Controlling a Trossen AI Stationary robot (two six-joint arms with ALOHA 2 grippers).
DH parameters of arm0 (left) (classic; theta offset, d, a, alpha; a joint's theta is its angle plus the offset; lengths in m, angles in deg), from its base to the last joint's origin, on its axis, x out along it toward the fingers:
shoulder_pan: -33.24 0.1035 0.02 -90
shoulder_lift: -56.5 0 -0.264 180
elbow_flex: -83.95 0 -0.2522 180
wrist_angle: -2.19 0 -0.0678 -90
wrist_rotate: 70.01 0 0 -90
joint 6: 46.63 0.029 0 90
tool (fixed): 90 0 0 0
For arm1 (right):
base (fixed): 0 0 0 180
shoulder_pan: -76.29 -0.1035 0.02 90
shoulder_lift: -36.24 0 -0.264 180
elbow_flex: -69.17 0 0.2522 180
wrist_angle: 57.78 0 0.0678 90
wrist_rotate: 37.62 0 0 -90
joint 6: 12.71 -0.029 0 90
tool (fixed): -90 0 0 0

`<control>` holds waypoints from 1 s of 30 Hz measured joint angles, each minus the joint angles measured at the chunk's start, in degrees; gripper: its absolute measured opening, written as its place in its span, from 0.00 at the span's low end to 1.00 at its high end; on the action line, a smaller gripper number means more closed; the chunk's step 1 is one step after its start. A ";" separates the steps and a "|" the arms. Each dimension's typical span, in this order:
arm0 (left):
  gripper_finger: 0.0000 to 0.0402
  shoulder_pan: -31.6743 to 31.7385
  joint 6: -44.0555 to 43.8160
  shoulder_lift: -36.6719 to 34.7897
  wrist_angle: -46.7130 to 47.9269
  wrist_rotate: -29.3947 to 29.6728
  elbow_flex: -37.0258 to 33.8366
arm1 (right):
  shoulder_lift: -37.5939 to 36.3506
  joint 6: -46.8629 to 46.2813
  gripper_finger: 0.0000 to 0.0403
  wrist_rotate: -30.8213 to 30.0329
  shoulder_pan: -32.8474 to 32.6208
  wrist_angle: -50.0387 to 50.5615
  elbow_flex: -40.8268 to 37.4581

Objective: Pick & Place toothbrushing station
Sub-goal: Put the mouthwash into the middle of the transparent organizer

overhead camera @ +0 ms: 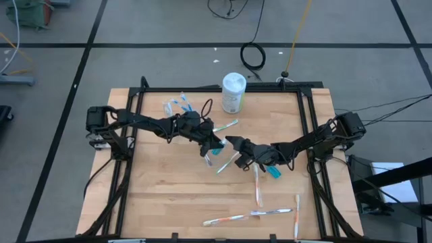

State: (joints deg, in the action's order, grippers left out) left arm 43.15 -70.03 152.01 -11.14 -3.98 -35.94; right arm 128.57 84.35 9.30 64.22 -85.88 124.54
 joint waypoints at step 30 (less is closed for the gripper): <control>0.27 3.00 27.97 -40.22 36.01 36.60 -0.42 | -1.25 -83.12 0.36 36.98 15.50 -4.74 0.00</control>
State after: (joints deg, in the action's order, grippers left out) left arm 46.16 -42.05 111.78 24.87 32.62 -36.36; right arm 127.33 1.22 46.29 79.71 -90.63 124.54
